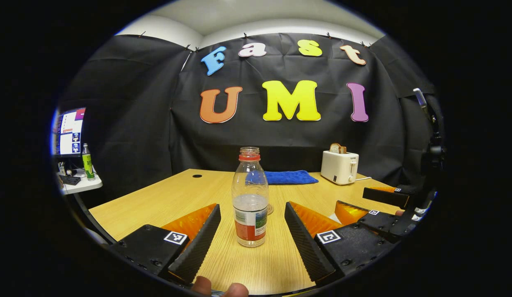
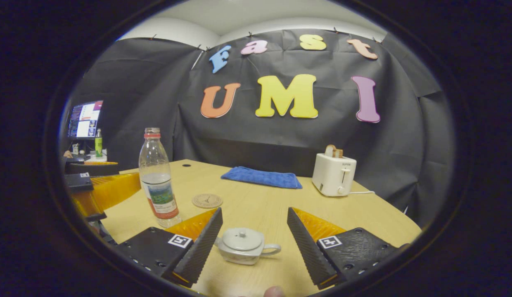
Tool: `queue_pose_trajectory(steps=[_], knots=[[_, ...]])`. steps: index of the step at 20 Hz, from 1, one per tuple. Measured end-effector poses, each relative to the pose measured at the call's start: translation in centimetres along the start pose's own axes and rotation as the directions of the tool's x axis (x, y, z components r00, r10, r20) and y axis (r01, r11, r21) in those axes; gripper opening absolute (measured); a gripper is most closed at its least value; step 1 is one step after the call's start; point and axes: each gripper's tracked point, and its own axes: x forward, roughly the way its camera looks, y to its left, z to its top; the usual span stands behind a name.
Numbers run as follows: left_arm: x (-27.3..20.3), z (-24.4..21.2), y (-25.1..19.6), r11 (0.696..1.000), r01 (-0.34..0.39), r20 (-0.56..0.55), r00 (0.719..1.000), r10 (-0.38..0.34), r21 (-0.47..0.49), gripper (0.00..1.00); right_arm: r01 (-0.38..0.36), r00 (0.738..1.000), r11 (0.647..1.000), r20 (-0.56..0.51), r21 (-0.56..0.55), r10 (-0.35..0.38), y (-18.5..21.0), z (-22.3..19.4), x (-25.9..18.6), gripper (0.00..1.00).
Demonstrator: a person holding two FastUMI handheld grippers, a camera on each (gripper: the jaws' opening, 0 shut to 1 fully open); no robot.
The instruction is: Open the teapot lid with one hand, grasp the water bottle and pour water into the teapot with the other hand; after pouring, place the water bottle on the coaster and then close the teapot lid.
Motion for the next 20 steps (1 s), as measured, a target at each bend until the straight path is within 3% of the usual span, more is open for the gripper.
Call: queue_pose_trajectory(steps=[3, 5, 6, 7, 8, 9, 10, 11, 12, 14, 15, 16, 20], knots=[[-0.1, -0.2, 0.2, 1.000, 0.002, -0.003, 1.000, -0.002, -0.010, 0.98, -0.003, 0.999, 1.000, -0.035, 0.006, 0.004, 0.5, -1.1, 1.0, 0.92], [-0.1, -0.4, 0.5, 1.000, 0.005, -0.008, 1.000, -0.005, -0.010, 0.98, -0.005, 0.998, 1.000, -0.056, 0.006, 0.006, 0.7, -1.5, 1.4, 0.82], [-0.1, -0.6, 0.6, 1.000, 0.005, -0.010, 1.000, -0.005, -0.008, 0.98, -0.006, 0.998, 1.000, -0.064, 0.003, 0.006, 0.8, -1.7, 1.6, 0.71], [0.0, -0.6, 0.7, 1.000, 0.005, -0.013, 1.000, -0.005, -0.007, 0.98, -0.010, 0.997, 1.000, -0.072, 0.000, 0.009, 1.0, -1.9, 1.7, 0.67], [0.1, -0.8, 0.8, 1.000, 0.006, -0.019, 1.000, -0.006, -0.009, 0.98, -0.016, 0.997, 1.000, -0.074, 0.002, 0.016, 1.2, -1.9, 1.8, 0.52], [0.1, -0.9, 0.8, 1.000, 0.008, -0.022, 1.000, -0.008, -0.013, 0.98, -0.010, 0.997, 1.000, -0.073, -0.002, 0.010, 1.2, -1.9, 1.8, 0.53], [0.2, -0.9, 0.8, 1.000, 0.007, -0.024, 1.000, -0.008, -0.015, 0.98, 0.004, 0.998, 1.000, -0.069, -0.014, -0.005, 0.9, -1.8, 1.8, 0.33], [0.2, -1.1, 1.0, 1.000, 0.007, -0.027, 1.000, -0.008, -0.015, 0.98, 0.005, 0.997, 1.000, -0.071, -0.017, -0.006, 0.9, -1.8, 1.9, 0.32], [0.2, -1.3, 1.0, 1.000, 0.009, -0.029, 1.000, -0.009, -0.017, 0.98, 0.003, 0.997, 1.000, -0.082, -0.011, -0.004, 0.9, -2.2, 2.1, 0.15], [0.4, -1.6, 0.9, 1.000, 0.016, -0.034, 0.999, -0.017, -0.020, 0.98, -0.015, 0.996, 1.000, -0.090, -0.001, 0.015, 1.2, -1.9, 2.5, 0.11], [0.5, -1.7, 1.0, 1.000, 0.017, -0.039, 0.999, -0.018, -0.019, 0.98, -0.013, 0.996, 1.000, -0.092, 0.000, 0.013, 1.2, -2.2, 2.2, 0.02], [0.8, -2.0, 1.0, 1.000, 0.018, -0.045, 0.999, -0.019, -0.019, 0.98, -0.017, 0.995, 1.000, -0.094, -0.014, 0.015, 1.3, -2.1, 2.0, 0.00], [1.1, -3.4, 0.8, 0.999, 0.030, -0.086, 0.996, -0.032, -0.033, 0.98, -0.041, 0.994, 0.999, -0.101, -0.012, 0.039, 1.3, -2.1, 2.0, 0.02]])
